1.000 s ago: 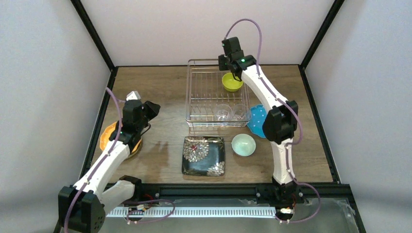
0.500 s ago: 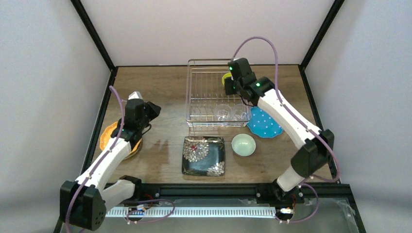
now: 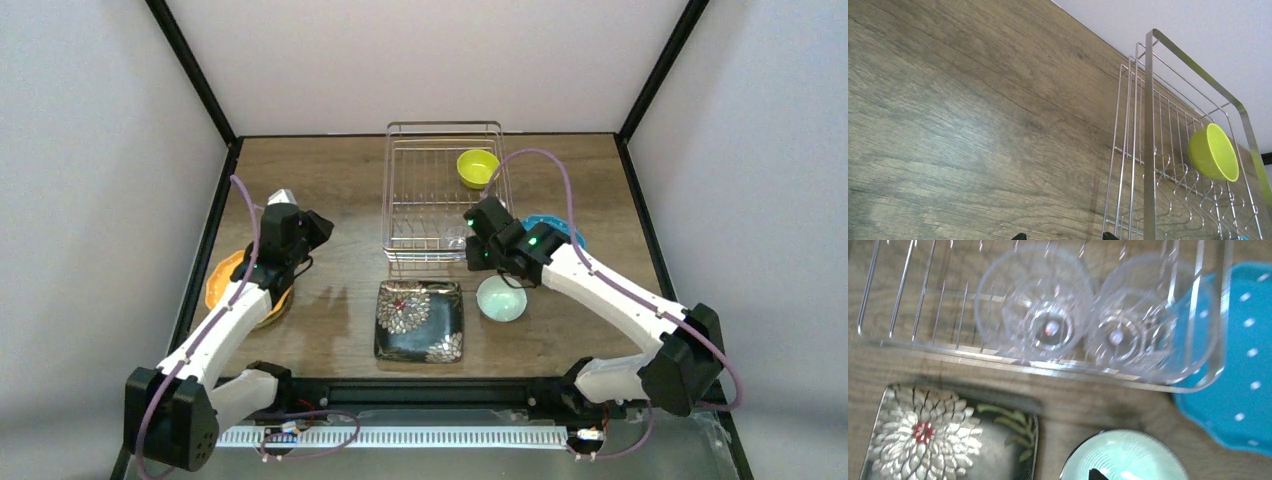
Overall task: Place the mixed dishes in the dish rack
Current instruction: Grab the bowl at the center of the board.
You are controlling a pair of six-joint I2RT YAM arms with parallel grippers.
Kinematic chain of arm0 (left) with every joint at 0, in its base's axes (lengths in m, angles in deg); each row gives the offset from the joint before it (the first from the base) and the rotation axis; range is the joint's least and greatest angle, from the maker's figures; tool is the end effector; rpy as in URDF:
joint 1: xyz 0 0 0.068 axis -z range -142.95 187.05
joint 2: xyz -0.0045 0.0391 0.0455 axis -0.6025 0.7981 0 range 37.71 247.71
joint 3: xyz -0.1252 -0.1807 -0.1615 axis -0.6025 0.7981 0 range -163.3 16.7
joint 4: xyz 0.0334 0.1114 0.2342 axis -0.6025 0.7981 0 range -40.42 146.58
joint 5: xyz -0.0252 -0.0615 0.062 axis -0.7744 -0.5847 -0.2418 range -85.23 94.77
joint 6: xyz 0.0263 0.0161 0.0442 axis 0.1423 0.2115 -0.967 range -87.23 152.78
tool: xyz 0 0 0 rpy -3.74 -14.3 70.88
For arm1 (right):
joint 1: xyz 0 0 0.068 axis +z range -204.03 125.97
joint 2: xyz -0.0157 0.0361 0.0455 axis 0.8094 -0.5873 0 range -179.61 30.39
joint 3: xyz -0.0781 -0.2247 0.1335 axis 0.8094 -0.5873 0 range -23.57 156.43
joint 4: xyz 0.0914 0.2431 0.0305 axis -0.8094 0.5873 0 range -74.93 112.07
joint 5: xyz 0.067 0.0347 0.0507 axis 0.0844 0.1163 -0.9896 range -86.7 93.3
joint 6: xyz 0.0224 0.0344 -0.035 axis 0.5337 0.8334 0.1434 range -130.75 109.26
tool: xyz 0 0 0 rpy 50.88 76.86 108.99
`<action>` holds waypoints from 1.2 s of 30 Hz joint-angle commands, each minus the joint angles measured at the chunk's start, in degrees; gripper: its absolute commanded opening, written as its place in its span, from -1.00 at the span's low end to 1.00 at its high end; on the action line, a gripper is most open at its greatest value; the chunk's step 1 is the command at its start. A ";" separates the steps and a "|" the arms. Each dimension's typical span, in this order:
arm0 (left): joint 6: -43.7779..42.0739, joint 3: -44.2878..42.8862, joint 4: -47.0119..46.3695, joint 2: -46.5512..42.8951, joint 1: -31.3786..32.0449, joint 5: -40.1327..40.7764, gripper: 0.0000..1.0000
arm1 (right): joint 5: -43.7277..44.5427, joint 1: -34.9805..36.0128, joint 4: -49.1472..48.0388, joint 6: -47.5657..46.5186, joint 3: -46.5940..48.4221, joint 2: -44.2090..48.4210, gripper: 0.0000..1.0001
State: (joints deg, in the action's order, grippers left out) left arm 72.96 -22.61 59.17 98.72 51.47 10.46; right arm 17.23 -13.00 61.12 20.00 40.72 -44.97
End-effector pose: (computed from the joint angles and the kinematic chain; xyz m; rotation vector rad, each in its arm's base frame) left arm 0.2288 -0.0552 0.2527 -0.5374 2.0801 -0.4591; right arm 0.2048 0.1671 0.2896 -0.1361 2.5303 0.1875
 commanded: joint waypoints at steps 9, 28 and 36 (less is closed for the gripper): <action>-0.98 -2.06 1.19 -0.90 0.40 -1.01 0.77 | -1.23 7.92 0.14 11.56 -11.65 3.43 0.34; -0.41 -1.04 0.25 -1.47 0.41 -1.91 0.77 | -2.58 7.94 -2.50 11.93 -18.12 3.22 0.33; 0.06 -0.26 -0.66 -1.64 0.38 -2.18 0.77 | -2.32 7.91 -3.38 11.72 -19.79 1.61 0.27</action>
State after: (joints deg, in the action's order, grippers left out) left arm 72.85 -23.37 59.39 98.29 51.69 8.95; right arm 14.24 -5.19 58.86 31.30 21.97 -42.28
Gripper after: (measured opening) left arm 0.884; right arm 0.646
